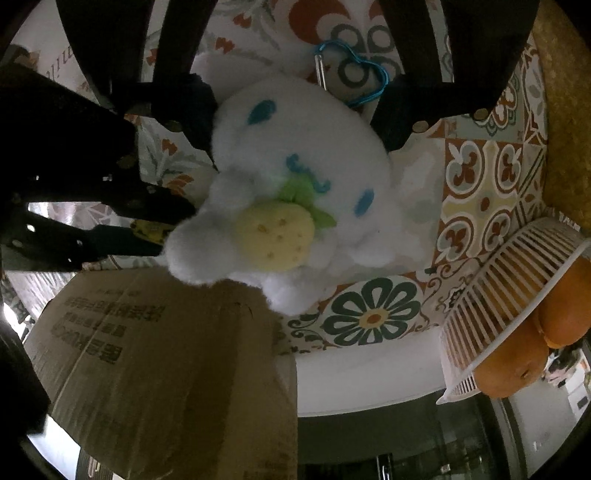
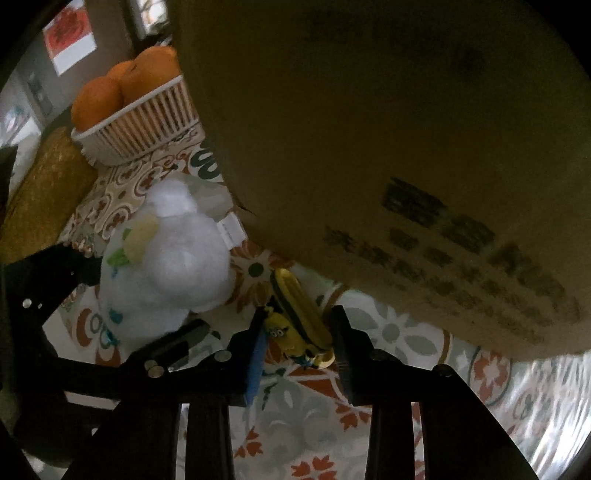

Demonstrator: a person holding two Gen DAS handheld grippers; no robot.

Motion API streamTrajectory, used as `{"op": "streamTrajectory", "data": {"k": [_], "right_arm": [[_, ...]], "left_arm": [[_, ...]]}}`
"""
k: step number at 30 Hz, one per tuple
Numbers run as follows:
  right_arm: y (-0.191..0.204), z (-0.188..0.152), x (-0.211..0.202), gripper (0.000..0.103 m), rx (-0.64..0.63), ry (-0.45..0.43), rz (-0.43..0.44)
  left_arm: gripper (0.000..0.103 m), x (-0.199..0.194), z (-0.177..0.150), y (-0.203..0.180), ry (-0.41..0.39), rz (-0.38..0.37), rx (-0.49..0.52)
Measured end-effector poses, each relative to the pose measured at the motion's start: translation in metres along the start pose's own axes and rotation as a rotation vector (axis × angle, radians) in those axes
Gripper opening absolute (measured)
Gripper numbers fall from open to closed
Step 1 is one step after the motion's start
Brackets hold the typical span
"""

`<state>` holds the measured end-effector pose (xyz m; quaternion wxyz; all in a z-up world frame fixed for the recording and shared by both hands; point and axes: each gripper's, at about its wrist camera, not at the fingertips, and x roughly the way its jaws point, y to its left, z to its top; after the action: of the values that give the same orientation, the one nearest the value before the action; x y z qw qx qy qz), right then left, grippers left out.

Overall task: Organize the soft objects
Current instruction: 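Grasp the white plush toy with the left tool while the right tool grasps the yellow keychain, then carry the plush toy and keychain over the box and release both inside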

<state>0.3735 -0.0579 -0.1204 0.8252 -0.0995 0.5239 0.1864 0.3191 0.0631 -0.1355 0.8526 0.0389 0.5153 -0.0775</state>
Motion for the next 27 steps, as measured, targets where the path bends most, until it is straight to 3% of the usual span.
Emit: {"op": "streamTrajectory", "data": {"k": [5,16,27], "right_arm": [[-0.01,-0.015,-0.015,0.034,0.101,-0.032,-0.006],[-0.023,-0.054,-0.072,0.034,0.224,-0.146,-0.085],[-0.032,-0.072,-0.129,0.034,0.29,-0.247,-0.13]], "left_arm": [[0.068,-0.014,-0.006,-0.007,-0.01,-0.006,-0.024],[0.068,-0.068,-0.017,-0.027,-0.123,0.054,-0.004],[0.068,-0.11,-0.01,-0.046,-0.215,0.018,0.003]]}}
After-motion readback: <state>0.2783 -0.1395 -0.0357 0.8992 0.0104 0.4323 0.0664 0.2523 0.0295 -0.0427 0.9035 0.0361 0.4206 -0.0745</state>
